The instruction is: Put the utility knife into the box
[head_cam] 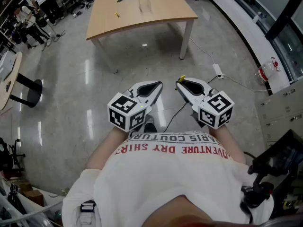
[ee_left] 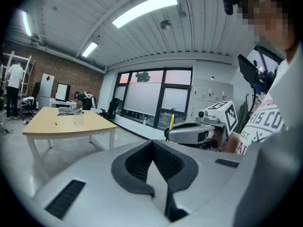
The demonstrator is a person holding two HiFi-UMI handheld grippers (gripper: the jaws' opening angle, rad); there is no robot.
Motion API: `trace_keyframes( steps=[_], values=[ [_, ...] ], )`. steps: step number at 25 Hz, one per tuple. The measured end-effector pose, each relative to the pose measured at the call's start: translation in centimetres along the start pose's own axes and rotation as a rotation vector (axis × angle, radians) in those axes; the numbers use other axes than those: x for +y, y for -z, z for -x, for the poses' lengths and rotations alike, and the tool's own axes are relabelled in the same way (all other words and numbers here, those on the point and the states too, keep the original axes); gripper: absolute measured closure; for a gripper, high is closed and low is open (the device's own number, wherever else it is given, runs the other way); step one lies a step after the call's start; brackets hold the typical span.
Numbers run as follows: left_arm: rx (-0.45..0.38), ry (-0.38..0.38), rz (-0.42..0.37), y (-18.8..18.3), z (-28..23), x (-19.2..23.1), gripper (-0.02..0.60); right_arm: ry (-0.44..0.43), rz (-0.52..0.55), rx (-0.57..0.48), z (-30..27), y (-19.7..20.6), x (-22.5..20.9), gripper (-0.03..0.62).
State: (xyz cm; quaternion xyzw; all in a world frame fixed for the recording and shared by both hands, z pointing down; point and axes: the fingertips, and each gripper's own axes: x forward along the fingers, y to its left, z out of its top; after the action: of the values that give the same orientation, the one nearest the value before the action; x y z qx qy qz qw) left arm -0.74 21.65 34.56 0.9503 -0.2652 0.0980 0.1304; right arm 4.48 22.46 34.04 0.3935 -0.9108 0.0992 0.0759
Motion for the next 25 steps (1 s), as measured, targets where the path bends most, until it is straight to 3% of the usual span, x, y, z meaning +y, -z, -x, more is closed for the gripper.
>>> trace_keyframes(
  steps=[25],
  values=[
    [0.002, 0.000, 0.022, 0.89, -0.24, -0.26, 0.580, -0.027, -0.048, 0.007, -0.02, 0.74, 0.06, 0.546]
  ],
)
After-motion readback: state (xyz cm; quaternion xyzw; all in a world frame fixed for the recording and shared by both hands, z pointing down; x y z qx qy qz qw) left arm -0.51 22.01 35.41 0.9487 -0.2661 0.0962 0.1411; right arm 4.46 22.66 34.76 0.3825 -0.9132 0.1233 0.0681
